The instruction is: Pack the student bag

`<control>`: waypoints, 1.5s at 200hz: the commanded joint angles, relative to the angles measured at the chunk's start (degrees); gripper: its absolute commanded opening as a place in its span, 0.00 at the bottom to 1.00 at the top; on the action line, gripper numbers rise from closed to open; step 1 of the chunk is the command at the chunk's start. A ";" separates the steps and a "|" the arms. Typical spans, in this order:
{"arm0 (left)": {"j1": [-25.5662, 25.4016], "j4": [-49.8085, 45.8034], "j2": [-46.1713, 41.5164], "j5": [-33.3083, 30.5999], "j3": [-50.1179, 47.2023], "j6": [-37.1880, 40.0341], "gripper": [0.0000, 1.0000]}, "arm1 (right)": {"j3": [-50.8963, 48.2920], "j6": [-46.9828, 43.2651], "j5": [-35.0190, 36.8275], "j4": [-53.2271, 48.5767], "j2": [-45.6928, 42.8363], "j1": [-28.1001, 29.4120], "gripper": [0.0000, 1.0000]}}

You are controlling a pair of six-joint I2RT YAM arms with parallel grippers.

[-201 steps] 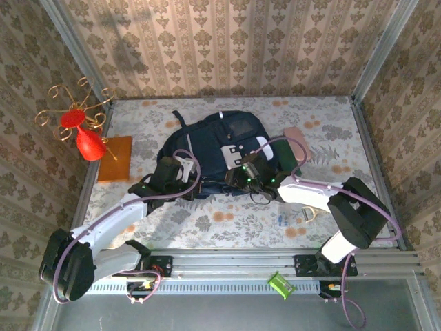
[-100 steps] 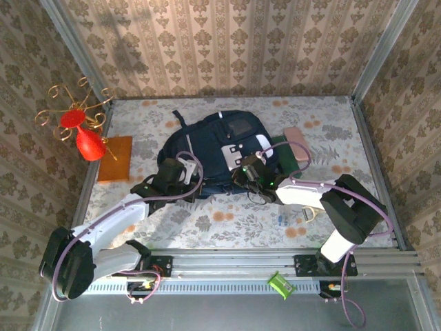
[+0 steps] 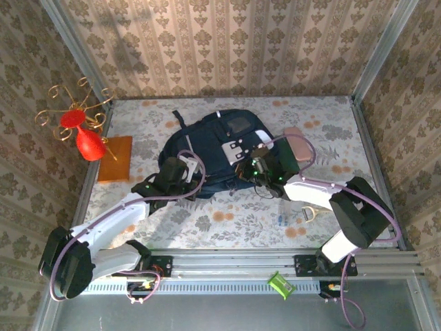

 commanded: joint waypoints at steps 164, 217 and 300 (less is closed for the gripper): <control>-2.07 0.21 4.34 2.41 3.74 2.87 0.00 | 2.14 -10.08 -2.34 -2.83 -1.41 -3.93 0.00; -1.84 3.98 8.81 6.34 3.25 0.21 0.02 | 1.53 -9.44 -2.80 -1.37 -0.48 -3.39 0.00; -0.87 2.82 12.08 4.70 4.75 -0.07 0.18 | 1.43 -9.62 -3.05 -1.19 -0.79 -3.38 0.00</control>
